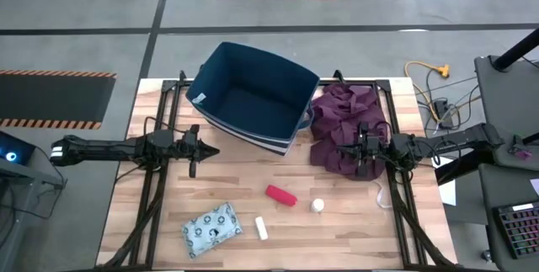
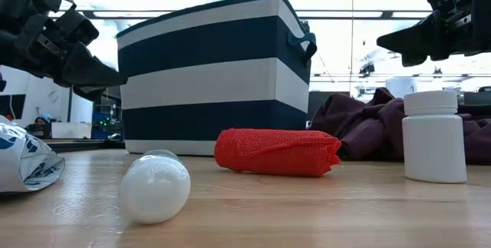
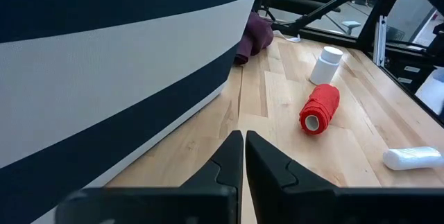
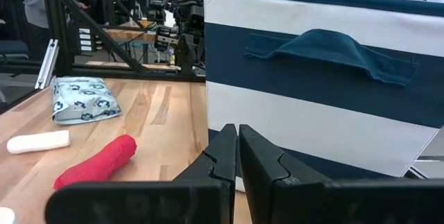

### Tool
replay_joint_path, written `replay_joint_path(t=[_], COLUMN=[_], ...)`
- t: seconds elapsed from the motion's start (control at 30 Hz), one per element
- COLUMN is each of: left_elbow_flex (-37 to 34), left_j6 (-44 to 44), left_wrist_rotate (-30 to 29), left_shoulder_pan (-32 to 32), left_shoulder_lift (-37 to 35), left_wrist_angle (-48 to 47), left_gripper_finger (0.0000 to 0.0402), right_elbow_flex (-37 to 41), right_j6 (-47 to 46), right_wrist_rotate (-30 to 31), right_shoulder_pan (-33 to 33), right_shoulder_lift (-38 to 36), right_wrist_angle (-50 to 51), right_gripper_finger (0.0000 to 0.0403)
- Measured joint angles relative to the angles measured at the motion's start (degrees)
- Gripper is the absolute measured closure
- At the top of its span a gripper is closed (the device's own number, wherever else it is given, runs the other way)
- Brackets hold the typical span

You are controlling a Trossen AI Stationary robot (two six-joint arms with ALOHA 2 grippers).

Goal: Pick & place medical supplies in basket/bin
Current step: Put the white pill bottle into the blue bin

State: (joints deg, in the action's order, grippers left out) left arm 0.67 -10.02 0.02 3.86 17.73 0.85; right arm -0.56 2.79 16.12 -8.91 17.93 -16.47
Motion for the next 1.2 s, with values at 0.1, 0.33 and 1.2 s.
replay_joint_path(t=[0.1,0.33,1.2], left_elbow_flex=[-0.01,-0.01,-0.01], left_j6=[0.00,0.00,0.00], left_wrist_rotate=[-0.01,0.00,-0.01], left_shoulder_pan=[0.01,0.02,0.01], left_shoulder_lift=[0.01,0.01,-0.01], left_wrist_angle=[-0.01,0.00,0.01], left_gripper_finger=[0.0402,0.0402,0.0402], right_elbow_flex=[0.00,-0.02,-35.32], right_j6=[-1.89,-15.93,-25.37], right_wrist_rotate=[0.00,0.20,-3.80], right_shoulder_pan=[-0.02,0.02,-3.08], right_shoulder_lift=[-0.04,0.20,34.19], right_wrist_angle=[-0.39,-3.14,32.60], right_gripper_finger=[0.0394,0.0394,0.0073])
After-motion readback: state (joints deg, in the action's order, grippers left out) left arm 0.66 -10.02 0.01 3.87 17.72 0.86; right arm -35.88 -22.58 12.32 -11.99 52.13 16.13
